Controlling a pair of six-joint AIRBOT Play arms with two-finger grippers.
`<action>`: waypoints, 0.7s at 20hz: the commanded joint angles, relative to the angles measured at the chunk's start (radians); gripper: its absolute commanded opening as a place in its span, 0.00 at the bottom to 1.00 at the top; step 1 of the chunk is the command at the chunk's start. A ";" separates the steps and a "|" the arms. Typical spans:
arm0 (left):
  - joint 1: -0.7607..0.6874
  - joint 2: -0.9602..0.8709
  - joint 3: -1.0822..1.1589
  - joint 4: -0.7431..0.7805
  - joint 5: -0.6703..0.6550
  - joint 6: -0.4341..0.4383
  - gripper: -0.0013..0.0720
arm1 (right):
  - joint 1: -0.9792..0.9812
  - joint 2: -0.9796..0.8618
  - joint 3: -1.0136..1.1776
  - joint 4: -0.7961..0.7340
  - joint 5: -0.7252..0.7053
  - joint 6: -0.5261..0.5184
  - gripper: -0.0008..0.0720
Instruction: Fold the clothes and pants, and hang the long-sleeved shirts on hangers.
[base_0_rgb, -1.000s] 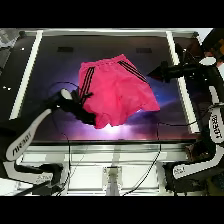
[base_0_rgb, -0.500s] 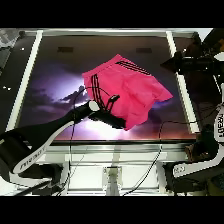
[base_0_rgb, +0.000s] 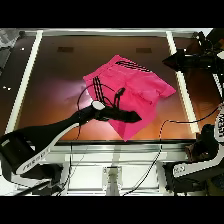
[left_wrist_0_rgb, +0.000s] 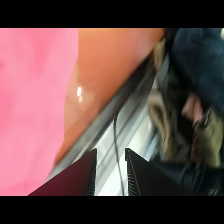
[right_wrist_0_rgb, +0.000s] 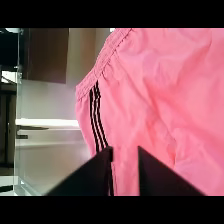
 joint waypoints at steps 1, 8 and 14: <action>0.100 0.006 0.034 -0.028 0.004 0.040 0.31 | 0.000 0.000 0.000 -0.001 0.049 0.001 0.03; 0.595 0.023 0.037 0.163 0.045 -0.048 0.05 | -0.001 0.143 -0.203 0.000 0.095 -0.116 0.02; 0.812 0.021 0.037 0.155 0.081 -0.093 0.06 | -0.001 0.428 -0.653 0.091 0.071 -0.162 0.02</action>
